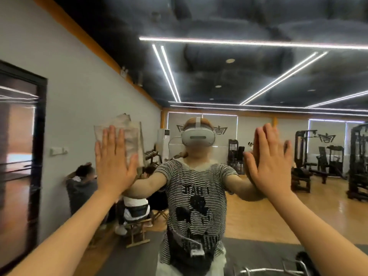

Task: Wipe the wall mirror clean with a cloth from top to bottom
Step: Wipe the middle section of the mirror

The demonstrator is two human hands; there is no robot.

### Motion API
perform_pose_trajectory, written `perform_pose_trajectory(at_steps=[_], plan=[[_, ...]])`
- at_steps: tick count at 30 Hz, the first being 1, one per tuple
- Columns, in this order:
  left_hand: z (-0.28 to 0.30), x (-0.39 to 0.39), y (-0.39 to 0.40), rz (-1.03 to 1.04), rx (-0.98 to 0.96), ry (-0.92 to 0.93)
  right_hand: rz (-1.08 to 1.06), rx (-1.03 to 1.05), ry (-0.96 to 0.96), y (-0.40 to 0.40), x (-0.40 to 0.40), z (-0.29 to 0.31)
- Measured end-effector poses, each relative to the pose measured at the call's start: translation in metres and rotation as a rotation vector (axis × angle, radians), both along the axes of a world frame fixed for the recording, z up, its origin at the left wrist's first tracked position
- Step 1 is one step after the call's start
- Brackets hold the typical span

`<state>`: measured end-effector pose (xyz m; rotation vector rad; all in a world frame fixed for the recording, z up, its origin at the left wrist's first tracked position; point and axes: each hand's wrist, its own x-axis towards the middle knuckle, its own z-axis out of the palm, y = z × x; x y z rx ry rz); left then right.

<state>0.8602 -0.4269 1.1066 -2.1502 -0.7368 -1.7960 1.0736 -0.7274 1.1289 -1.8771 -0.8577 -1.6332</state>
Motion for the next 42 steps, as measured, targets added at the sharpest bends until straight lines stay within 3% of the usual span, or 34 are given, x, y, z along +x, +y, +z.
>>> perform_pose_trajectory(at_steps=[5, 10, 15, 21, 26, 31, 33, 37, 42], plan=[[0.004, 0.002, -0.006, -0.041, -0.087, -0.057, 0.017, 0.017, -0.016, 0.0, 0.001, -0.001], [0.02, 0.042, -0.062, 0.034, -0.226, -0.202, -0.001, 0.023, -0.048, 0.002, 0.005, -0.001], [0.024, 0.086, -0.116, 0.008, 0.024, -0.044, 0.002, 0.022, -0.065, 0.0, 0.007, -0.001], [0.026, 0.062, -0.076, -0.008, 0.231, 0.154, 0.015, 0.014, -0.049, -0.003, 0.007, 0.0], [0.053, 0.037, -0.044, 0.033, -0.046, -0.032, 0.013, 0.032, -0.058, 0.0, 0.007, -0.001], [0.058, 0.064, -0.086, 0.023, -0.236, -0.198, -0.012, 0.045, -0.068, 0.002, 0.008, -0.003], [0.053, 0.085, -0.118, -0.017, -0.178, -0.167, -0.014, 0.044, -0.068, 0.003, 0.008, -0.003], [0.035, 0.124, -0.166, -0.073, 0.12, -0.032, 0.013, 0.04, -0.067, 0.001, 0.008, -0.002], [0.03, 0.107, -0.135, -0.049, 0.289, 0.136, 0.027, 0.029, -0.055, -0.001, 0.01, -0.002]])
